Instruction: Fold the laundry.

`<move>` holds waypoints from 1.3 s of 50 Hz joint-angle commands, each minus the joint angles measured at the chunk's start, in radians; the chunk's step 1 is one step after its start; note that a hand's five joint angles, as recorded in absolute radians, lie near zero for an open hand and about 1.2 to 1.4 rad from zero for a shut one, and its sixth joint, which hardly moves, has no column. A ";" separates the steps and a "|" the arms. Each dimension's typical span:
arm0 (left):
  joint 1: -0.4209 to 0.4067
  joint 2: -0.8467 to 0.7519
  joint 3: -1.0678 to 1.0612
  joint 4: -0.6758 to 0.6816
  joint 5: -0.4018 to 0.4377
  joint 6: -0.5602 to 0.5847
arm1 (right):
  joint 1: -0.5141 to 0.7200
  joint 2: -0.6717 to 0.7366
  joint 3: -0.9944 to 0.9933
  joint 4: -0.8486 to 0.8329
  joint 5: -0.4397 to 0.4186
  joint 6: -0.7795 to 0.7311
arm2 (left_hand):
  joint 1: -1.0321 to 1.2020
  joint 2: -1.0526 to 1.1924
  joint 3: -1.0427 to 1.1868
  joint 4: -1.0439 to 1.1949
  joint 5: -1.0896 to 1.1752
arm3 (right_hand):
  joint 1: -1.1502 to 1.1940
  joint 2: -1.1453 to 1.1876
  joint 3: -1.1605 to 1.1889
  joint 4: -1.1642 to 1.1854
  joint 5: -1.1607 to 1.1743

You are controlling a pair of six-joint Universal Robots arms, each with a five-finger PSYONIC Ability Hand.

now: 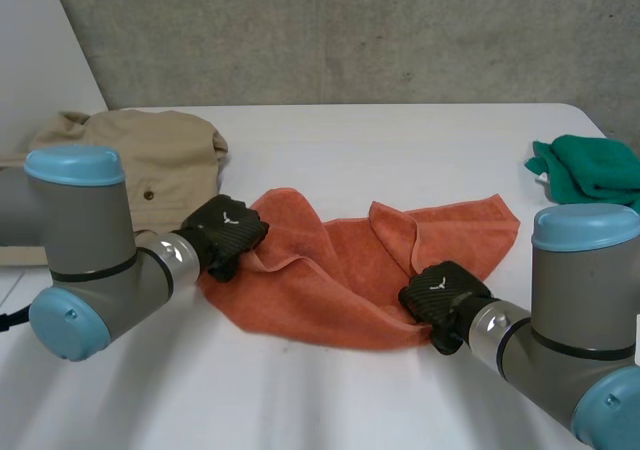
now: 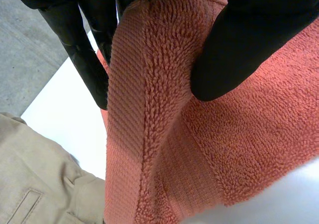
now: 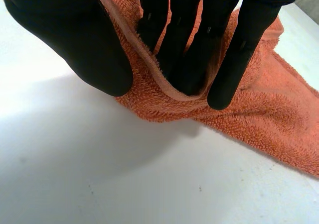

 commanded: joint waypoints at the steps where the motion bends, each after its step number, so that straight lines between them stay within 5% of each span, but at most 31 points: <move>1: 0.001 0.070 -0.028 -0.005 -0.035 -0.018 | 0.010 -0.007 0.005 0.026 0.000 -0.016 | 0.241 0.205 0.210 0.202 0.228 | 0.288 0.212 0.196 0.198 0.247; 6: 0.007 0.170 -0.091 -0.002 -0.052 -0.033 | 0.056 -0.041 0.034 0.223 -0.005 -0.163 | 0.241 0.205 0.210 0.202 0.228 | 0.288 0.212 0.196 0.198 0.247; 10: 0.021 0.230 -0.151 0.007 -0.049 -0.033 | 0.030 -0.087 -0.027 0.277 -0.023 -0.277 | 0.241 0.205 0.210 0.202 0.228 | -0.653 -0.729 -0.744 -0.742 -0.693; 17: 0.047 0.279 -0.243 0.050 -0.029 -0.038 | -0.017 -0.070 -0.257 0.220 -0.048 -0.264 | 0.241 0.205 0.210 0.202 0.228 | -0.717 -0.793 -0.808 -0.806 -0.757; 28: 0.075 0.322 -0.349 0.090 -0.028 -0.041 | -0.100 0.183 -0.614 0.192 -0.384 -0.625 | 0.241 0.205 0.210 0.202 0.228 | -0.699 -0.775 -0.791 -0.789 -0.740; 37: 0.096 0.382 -0.381 0.109 -0.028 -0.107 | -0.142 0.485 -0.921 0.378 -0.437 -0.778 | 0.241 0.205 0.210 0.202 0.228 | -0.681 -0.758 -0.773 -0.771 -0.722; 43: 0.107 0.404 -0.381 0.102 -0.028 -0.145 | -0.154 0.562 -0.961 0.381 -0.487 -0.947 | 0.241 0.205 0.210 0.202 0.228 | -0.681 -0.758 -0.773 -0.771 -0.722; 52: 0.110 0.417 -0.386 0.104 -0.028 -0.161 | -0.136 0.580 -0.928 0.303 -0.543 -0.930 | 0.241 0.205 0.210 0.202 0.228 | -0.681 -0.758 -0.773 -0.771 -0.722; 56: 0.110 0.417 -0.383 0.106 -0.032 -0.161 | -0.137 0.586 -0.928 0.289 -0.528 -0.903 | 0.241 0.205 0.210 0.202 0.228 | -0.125 -0.202 -0.217 -0.215 -0.166; 57: 0.113 0.420 -0.380 0.107 -0.032 -0.162 | -0.137 0.580 -0.926 0.295 -0.519 -0.895 | 0.241 0.205 0.210 0.202 0.228 | 0.284 0.207 0.192 0.194 0.243; 62: 0.124 0.445 -0.360 0.106 -0.035 -0.171 | -0.165 0.490 -0.899 0.310 -0.510 -0.851 | 0.241 0.205 0.210 0.202 0.228 | 0.288 0.212 0.196 0.198 0.247; 65: 0.132 0.472 -0.340 0.101 -0.043 -0.194 | -0.201 0.372 -0.854 0.298 -0.465 -0.688 | 0.241 0.205 0.210 0.202 0.228 | 0.288 0.212 0.196 0.198 0.247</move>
